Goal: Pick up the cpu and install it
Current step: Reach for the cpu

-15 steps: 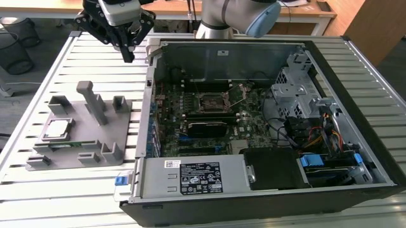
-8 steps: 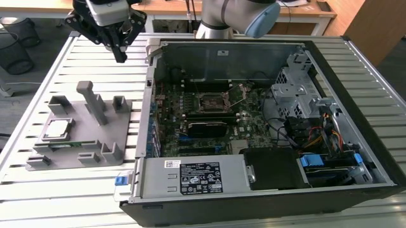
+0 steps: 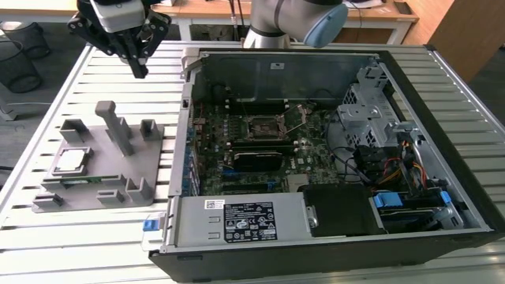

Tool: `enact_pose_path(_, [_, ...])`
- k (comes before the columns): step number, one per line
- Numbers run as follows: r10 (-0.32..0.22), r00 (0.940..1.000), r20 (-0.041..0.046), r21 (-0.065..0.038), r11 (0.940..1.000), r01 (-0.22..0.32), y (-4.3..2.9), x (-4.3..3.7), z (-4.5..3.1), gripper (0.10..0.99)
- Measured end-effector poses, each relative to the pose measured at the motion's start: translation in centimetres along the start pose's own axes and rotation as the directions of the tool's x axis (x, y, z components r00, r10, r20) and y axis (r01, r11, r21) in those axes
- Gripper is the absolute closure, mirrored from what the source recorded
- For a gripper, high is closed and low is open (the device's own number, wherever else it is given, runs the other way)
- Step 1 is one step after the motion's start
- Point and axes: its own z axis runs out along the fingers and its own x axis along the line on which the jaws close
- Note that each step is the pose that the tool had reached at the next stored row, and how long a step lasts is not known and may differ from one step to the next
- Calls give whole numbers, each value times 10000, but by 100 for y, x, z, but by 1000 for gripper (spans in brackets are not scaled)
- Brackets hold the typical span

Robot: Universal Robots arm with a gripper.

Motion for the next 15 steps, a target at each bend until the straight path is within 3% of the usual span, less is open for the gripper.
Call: enact_pose_path(15, [0,10000,0,0,10000,0,-22,289,-2,980])
